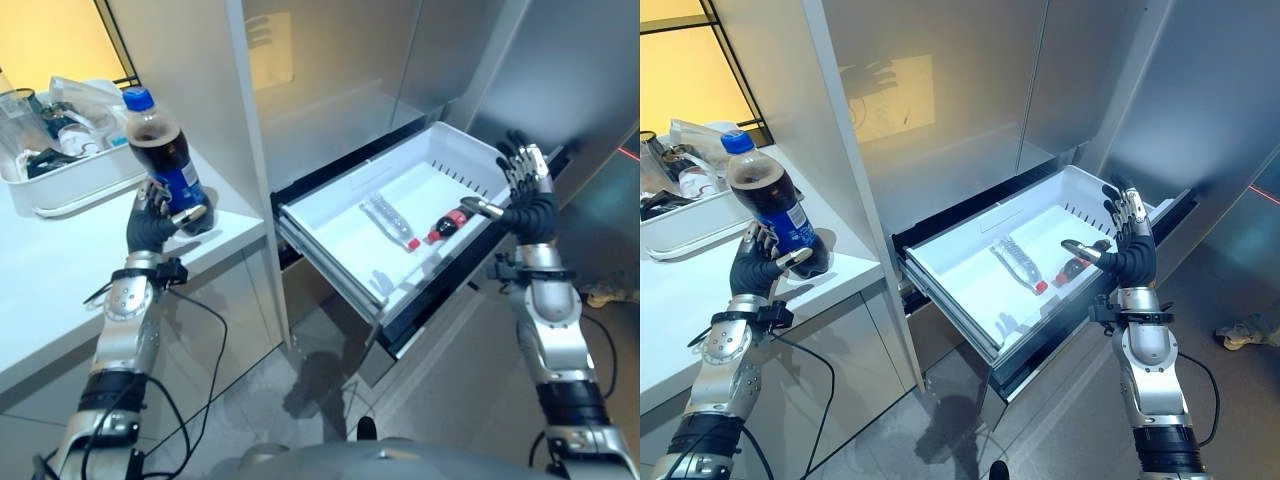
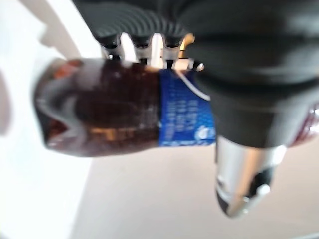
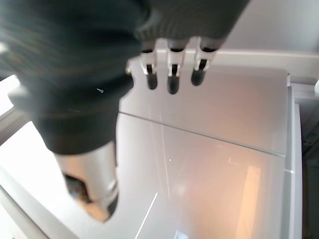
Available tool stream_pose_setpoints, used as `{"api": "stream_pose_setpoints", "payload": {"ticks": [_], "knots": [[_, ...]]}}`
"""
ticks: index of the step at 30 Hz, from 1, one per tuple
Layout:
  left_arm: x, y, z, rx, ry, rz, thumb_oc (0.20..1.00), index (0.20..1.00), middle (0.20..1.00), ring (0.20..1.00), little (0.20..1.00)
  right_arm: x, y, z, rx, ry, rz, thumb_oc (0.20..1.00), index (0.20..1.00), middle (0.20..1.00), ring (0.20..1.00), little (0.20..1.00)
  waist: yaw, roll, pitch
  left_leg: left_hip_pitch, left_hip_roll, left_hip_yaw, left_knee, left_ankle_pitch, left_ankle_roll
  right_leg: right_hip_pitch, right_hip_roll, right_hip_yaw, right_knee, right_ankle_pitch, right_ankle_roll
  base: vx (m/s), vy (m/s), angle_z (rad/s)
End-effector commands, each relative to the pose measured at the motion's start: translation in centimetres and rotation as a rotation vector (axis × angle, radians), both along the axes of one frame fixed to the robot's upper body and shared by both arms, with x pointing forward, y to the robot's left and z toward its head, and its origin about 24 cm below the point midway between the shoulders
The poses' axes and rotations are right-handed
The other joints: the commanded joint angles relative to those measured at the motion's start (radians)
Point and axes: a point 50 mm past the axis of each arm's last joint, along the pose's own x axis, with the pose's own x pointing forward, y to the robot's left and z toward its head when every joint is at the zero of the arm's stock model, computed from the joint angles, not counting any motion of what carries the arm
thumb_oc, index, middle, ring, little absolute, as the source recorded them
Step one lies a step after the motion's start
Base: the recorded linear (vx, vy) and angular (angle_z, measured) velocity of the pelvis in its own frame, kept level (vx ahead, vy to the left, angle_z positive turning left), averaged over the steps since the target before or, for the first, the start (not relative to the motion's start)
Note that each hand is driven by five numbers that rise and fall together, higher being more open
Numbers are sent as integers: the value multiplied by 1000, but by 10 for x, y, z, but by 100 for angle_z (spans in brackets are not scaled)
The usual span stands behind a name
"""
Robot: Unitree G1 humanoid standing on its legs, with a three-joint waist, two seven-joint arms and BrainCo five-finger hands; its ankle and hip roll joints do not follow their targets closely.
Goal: Take the drinks into the refrigerator
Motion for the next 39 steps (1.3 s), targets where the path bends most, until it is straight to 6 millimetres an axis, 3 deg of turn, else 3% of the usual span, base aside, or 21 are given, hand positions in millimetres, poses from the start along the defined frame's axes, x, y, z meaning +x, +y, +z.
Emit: {"api": "stream_pose_setpoints", "payload": {"ticks": [1,12,21,32,39], "knots": [[24,-18,41,99,-136,-71,1000,1000,1000,1000,1000,-1,11,40,4,-186,72,1000,1000,1000,1000,1000,-26,26,12,-5,-25,-52,3,-80,47,-14,-29,-53,144,-96,68,0,0,0],[51,-24,52,206,-88,-43,1000,1000,1000,1000,1000,1,21,47,-11,-202,134,1000,1000,1000,1000,1000,-43,30,20,-9,-26,-52,3,-81,51,-33,-22,-44,164,-107,71,5,3,-1],[55,-27,31,252,16,-56,1000,1000,1000,1000,1000,0,22,49,-19,-205,147,1000,1000,1000,1000,1000,-50,35,24,-5,-23,-48,3,-84,52,-46,-14,-37,185,-119,69,1,0,0],[42,-23,-9,284,153,-43,1000,1000,1000,1000,1000,-4,20,45,-1,-202,134,1000,1000,1000,1000,1000,-47,38,24,-2,-19,-48,3,-86,52,-48,-6,-33,195,-133,62,6,-1,0],[35,-20,-20,268,179,-29,1000,1000,1000,1000,1000,-6,18,40,-1,-185,129,1000,1000,1000,1000,1000,-41,37,15,3,-19,-54,3,-89,49,-37,-7,-39,188,-135,59,0,0,0]]}}
